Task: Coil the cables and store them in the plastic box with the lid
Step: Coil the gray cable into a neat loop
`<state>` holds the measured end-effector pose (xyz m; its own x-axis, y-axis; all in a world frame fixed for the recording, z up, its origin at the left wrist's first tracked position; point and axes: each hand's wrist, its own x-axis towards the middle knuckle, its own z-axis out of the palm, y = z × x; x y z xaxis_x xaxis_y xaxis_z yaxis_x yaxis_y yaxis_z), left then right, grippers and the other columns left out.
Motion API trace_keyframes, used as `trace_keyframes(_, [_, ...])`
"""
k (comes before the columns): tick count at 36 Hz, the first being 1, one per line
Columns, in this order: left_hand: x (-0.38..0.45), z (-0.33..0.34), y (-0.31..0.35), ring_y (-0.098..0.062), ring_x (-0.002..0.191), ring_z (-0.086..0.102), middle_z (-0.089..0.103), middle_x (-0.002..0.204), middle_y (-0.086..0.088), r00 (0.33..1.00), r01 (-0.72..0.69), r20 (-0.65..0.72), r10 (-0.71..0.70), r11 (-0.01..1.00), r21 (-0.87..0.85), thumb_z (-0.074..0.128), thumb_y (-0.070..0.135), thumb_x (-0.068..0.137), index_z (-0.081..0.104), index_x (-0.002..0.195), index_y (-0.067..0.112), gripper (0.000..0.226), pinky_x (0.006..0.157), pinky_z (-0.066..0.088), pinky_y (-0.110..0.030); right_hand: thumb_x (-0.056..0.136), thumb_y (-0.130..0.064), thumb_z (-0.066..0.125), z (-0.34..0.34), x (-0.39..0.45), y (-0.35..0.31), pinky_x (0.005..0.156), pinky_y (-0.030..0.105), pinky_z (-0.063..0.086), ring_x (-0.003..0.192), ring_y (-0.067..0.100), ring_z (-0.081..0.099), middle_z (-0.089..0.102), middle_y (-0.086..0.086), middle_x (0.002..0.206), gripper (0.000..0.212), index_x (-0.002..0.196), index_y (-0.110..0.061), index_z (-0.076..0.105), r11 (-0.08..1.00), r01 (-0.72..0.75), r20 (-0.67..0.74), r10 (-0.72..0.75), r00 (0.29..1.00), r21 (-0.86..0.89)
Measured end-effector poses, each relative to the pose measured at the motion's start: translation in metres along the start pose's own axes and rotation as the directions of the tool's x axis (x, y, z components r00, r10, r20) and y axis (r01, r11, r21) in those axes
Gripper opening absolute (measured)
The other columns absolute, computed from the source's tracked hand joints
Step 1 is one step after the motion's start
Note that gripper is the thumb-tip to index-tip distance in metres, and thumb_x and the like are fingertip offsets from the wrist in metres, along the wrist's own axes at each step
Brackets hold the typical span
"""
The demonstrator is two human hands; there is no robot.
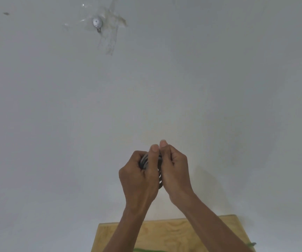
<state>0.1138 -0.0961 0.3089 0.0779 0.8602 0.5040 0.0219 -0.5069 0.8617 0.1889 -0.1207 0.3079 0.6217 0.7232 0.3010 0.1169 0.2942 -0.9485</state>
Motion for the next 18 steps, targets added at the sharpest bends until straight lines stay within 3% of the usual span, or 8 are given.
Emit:
trace_keyframes(3, [0.004,-0.002,-0.008,-0.010,0.049,0.055,0.057,0.052,0.008,0.992,-0.123,-0.015,0.125,0.984,0.127,0.053,0.056,0.095,0.063,0.067,0.020,0.047,0.049,0.039,-0.014,0.102,-0.046,0.042,-0.001,0.001,0.001,0.052,0.033,0.050,0.072,0.044,0.065,0.070,0.017,0.076,0.047,0.080,-0.013,0.068,0.998,-0.024,0.009,0.023,1.000,0.059])
trace_keyframes(7, [0.013,-0.003,-0.013,-0.012,0.044,0.042,0.040,0.046,0.008,0.974,-0.212,-0.001,0.225,0.921,0.326,0.038,0.060,0.095,0.040,0.055,0.030,0.050,0.047,0.035,-0.027,0.102,-0.039,0.046,-0.001,0.004,0.000,0.064,0.034,0.057,0.072,0.031,0.069,0.070,0.019,0.079,0.045,0.082,-0.007,0.069,0.994,-0.022,0.046,0.018,0.999,0.103])
trace_keyframes(10, [0.016,-0.004,-0.014,-0.018,0.040,0.039,0.035,0.041,0.004,0.976,-0.202,-0.003,0.220,0.903,0.379,0.031,0.062,0.097,0.038,0.051,0.019,0.063,0.044,0.035,-0.032,0.102,-0.036,0.047,-0.004,0.007,-0.004,0.055,0.025,0.048,0.058,0.019,0.053,0.058,0.017,0.066,0.048,0.082,0.004,0.063,0.994,-0.008,0.112,-0.005,0.994,0.111])
trace_keyframes(14, [0.020,-0.008,-0.009,-0.017,0.039,0.029,0.026,0.038,0.003,0.985,-0.158,-0.009,0.170,0.932,0.326,0.033,0.053,0.100,0.028,0.049,0.019,0.062,0.043,0.029,-0.033,0.099,-0.042,0.049,-0.018,0.018,-0.007,0.045,0.029,0.038,0.052,0.025,0.047,0.061,0.006,0.061,0.049,0.089,0.003,0.065,0.997,-0.049,0.323,0.028,0.946,0.057])
trace_keyframes(18, [0.022,-0.011,-0.007,-0.016,0.039,0.035,0.041,0.038,0.007,0.990,-0.130,-0.004,0.138,0.940,0.315,0.038,0.042,0.104,0.024,0.045,0.025,0.063,0.046,0.025,-0.027,0.104,-0.026,0.046,-0.040,0.029,-0.014,0.048,0.031,0.046,0.056,0.030,0.052,0.073,0.010,0.085,0.031,0.100,-0.004,0.068,0.995,0.048,0.555,0.012,0.832,-0.093])
